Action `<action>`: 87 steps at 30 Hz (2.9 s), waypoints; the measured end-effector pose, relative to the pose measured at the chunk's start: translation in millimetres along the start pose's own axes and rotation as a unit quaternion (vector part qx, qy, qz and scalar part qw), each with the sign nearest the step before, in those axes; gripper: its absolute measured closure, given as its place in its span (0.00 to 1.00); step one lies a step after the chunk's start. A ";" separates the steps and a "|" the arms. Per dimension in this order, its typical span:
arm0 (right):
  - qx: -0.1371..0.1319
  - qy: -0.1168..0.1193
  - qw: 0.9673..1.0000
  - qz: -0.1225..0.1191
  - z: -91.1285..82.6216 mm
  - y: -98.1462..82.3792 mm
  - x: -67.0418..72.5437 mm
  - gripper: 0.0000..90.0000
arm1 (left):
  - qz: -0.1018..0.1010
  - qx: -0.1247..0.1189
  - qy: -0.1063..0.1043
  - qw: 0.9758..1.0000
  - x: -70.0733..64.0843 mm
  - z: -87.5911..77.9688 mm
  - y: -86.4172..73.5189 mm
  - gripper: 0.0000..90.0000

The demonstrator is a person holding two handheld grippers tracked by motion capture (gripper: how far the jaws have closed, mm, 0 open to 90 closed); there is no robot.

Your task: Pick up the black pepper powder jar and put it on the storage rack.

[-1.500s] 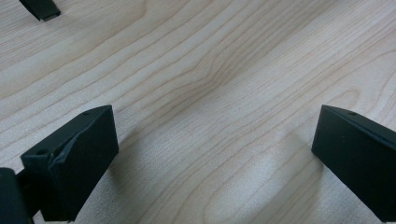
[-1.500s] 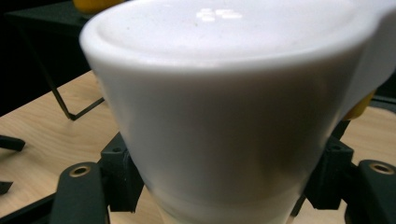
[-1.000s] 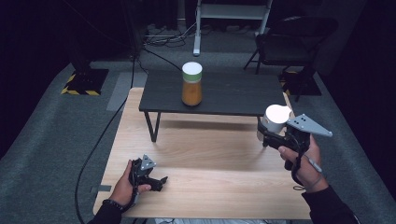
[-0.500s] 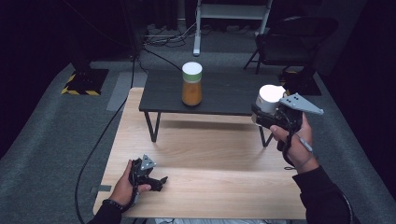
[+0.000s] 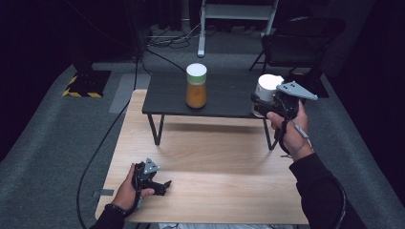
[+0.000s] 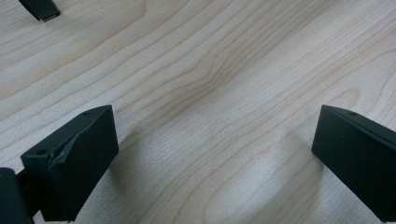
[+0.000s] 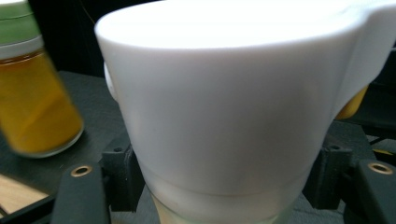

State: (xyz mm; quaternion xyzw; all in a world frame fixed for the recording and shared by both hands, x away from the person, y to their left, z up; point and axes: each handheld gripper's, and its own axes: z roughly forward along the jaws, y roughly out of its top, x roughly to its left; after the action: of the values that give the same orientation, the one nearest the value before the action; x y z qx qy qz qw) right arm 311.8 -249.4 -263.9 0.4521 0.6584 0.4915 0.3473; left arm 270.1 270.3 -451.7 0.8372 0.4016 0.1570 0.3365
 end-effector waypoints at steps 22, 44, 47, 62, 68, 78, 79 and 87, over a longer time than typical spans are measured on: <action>0.006 -0.016 1.000 0.008 37.8 -1.7 0.9 0.33 | 0.000 0.000 0.000 1.000 0.2 0.0 0.0 0.00; 0.013 0.002 1.000 -0.006 32.1 0.4 -3.9 0.12 | 0.000 0.000 -0.001 1.000 0.3 0.1 0.0 0.00; 0.007 -0.001 1.000 -0.014 30.8 -3.6 -2.9 0.09 | 0.000 0.000 -0.001 1.000 0.3 0.1 0.1 0.00; -0.025 -0.008 0.999 -0.043 8.8 -22.6 -3.2 0.06 | 0.000 0.000 -0.001 1.000 0.3 0.0 0.1 0.00; -0.029 -0.012 0.997 -0.068 0.8 -29.3 4.2 0.06 | 0.000 0.000 -0.001 1.000 0.3 0.0 0.1 0.00; -0.036 -0.017 0.992 -0.116 -11.7 -49.4 14.6 0.05 | 0.000 0.000 -0.001 1.000 0.2 0.0 0.0 0.01; -0.037 -0.019 0.992 -0.123 -12.7 -52.0 15.7 0.05 | 0.000 0.000 0.000 1.000 0.2 0.0 0.1 0.01; -0.050 -0.014 0.987 -0.152 -23.3 -70.0 15.0 0.04 | 0.000 0.000 -0.001 1.000 0.3 0.1 0.0 0.00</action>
State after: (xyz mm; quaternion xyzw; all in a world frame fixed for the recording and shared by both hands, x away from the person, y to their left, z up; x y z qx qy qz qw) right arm 267.8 -250.7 -324.9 0.3356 0.6891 0.4586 0.4497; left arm 270.3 270.5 -451.7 0.8373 0.4012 0.1566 0.3368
